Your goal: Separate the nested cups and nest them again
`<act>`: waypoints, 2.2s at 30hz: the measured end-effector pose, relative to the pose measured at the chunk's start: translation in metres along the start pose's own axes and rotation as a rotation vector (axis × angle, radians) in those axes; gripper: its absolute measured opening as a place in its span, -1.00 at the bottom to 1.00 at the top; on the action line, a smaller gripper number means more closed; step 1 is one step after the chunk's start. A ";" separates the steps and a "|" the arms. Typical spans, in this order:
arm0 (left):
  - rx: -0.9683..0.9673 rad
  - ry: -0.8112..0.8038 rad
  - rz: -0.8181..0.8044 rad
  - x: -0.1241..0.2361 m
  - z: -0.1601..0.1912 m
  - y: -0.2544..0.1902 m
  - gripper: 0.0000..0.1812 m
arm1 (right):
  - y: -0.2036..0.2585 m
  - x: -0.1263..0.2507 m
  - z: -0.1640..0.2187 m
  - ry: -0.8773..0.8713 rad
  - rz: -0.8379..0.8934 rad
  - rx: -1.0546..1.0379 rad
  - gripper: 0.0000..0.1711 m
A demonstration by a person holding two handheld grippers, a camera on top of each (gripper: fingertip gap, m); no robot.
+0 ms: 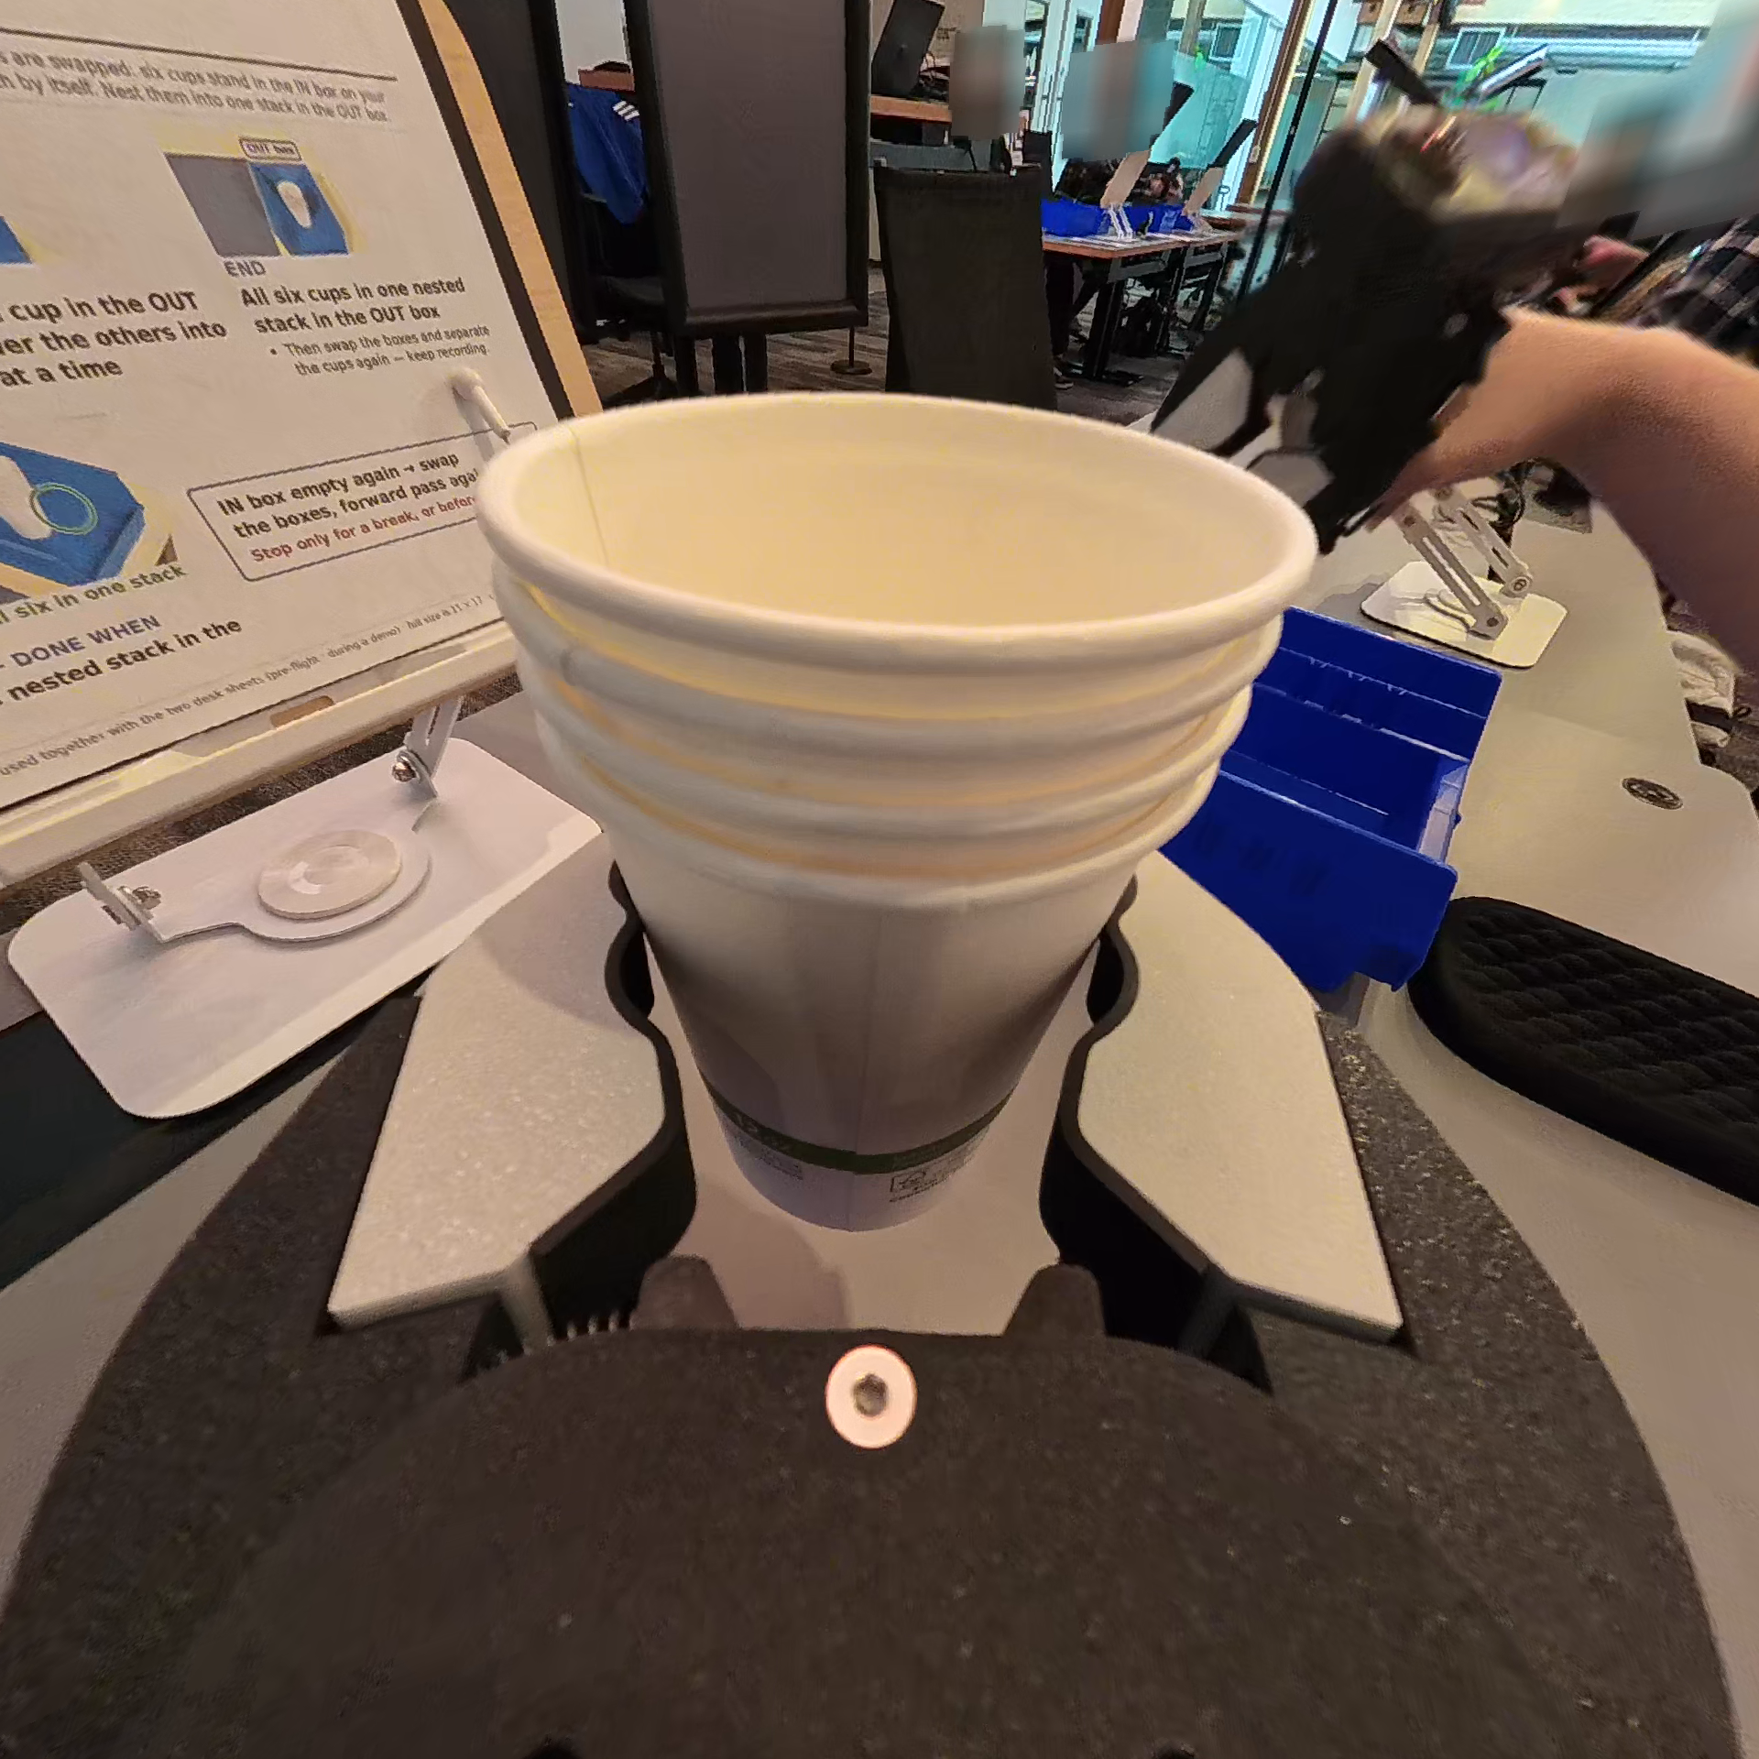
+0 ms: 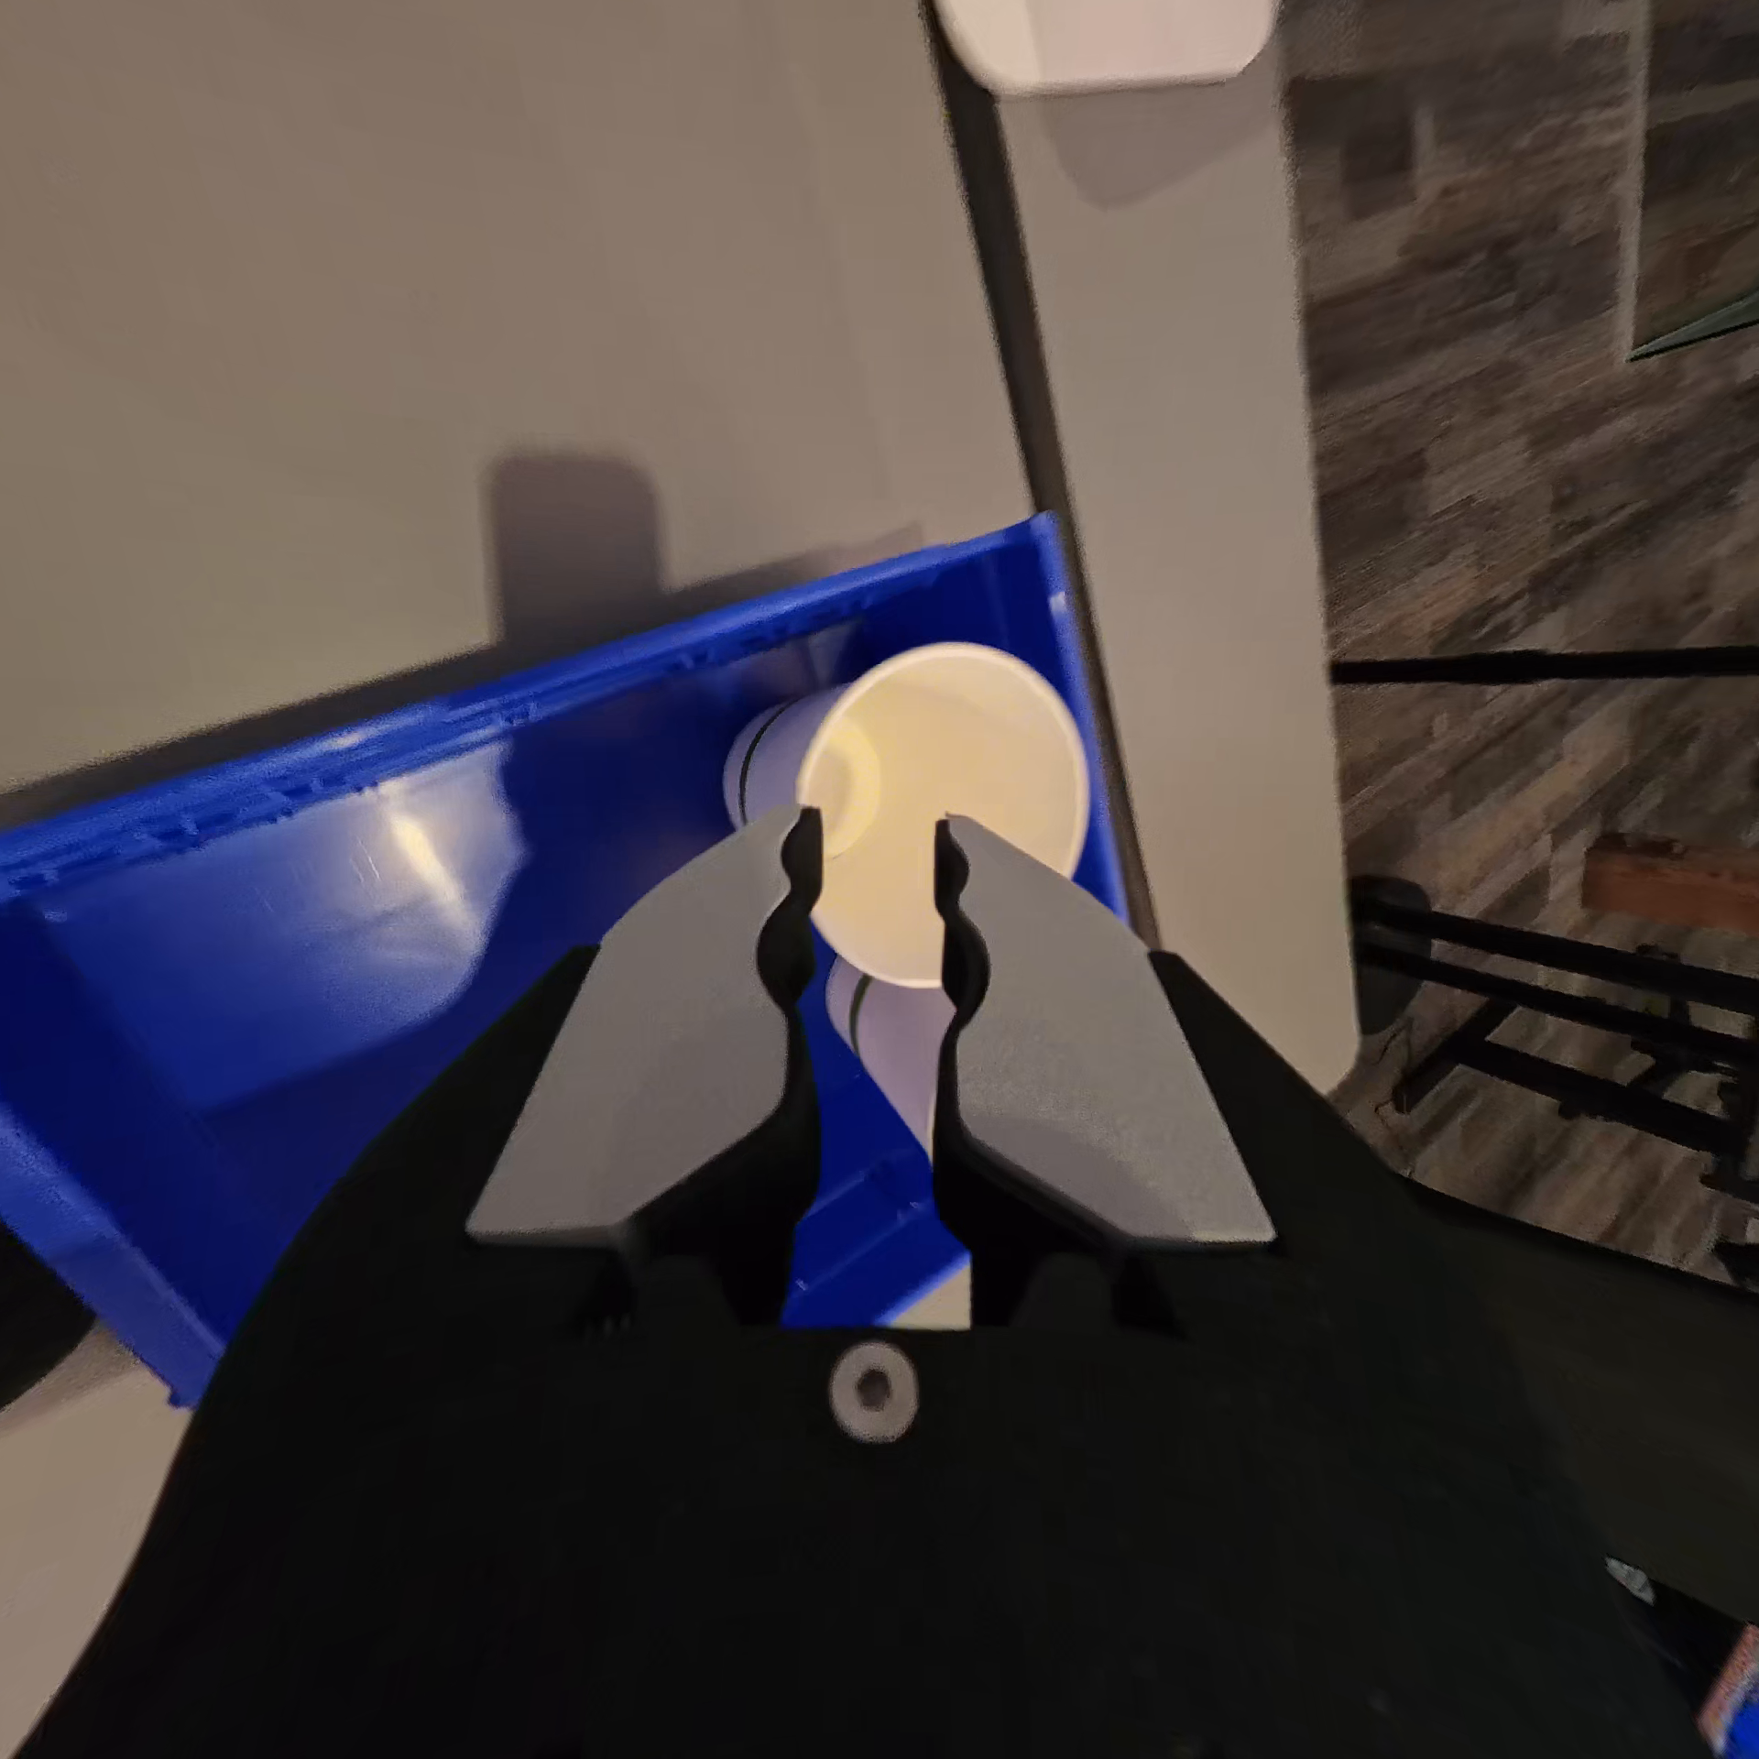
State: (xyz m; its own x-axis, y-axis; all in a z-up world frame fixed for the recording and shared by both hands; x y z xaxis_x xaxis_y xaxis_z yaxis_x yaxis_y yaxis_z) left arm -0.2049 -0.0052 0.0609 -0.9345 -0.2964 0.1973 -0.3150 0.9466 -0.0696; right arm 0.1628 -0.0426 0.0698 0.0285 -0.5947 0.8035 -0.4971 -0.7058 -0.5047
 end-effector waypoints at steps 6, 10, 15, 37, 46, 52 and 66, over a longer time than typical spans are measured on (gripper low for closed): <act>-0.006 0.015 0.016 -0.006 0.003 -0.004 0.01 | 0.009 0.089 -0.075 -0.344 0.047 0.034 -0.74; -0.014 0.033 0.020 -0.010 0.006 -0.007 0.01 | 0.044 0.117 -0.147 -0.452 -0.083 0.200 -0.75; -0.029 0.044 0.024 -0.011 0.006 -0.011 0.01 | 0.071 0.113 -0.205 -0.403 -0.140 0.371 -0.78; -0.052 0.055 0.040 -0.014 0.005 -0.017 0.01 | 0.083 0.093 -0.227 -0.342 -0.291 0.430 -0.96; -0.061 0.056 0.039 -0.013 0.005 -0.019 0.01 | 0.083 0.099 -0.228 -0.317 -0.286 0.453 -0.96; -0.062 0.049 0.038 -0.011 0.003 -0.019 0.01 | 0.082 0.102 -0.231 -0.305 -0.296 0.448 -0.96; -0.069 0.042 0.042 -0.010 0.000 -0.021 0.01 | 0.084 0.103 -0.233 -0.296 -0.313 0.448 -0.96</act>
State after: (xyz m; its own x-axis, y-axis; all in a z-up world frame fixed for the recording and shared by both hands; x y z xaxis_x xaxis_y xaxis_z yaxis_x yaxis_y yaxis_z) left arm -0.1894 -0.0224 0.0600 -0.9384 -0.2518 0.2366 -0.2618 0.9651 -0.0114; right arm -0.0777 -0.0733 0.1834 0.3850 -0.3696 0.8457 -0.0161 -0.9189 -0.3942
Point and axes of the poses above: each gripper's, where its closed fingertips meet, x back along the fingers, z out of its underside, y = z × x across the jaws, the point moved 10 cm from there along x, back along the fingers, and after that the axes turned 3 degrees about z, right-handed, at the moved point
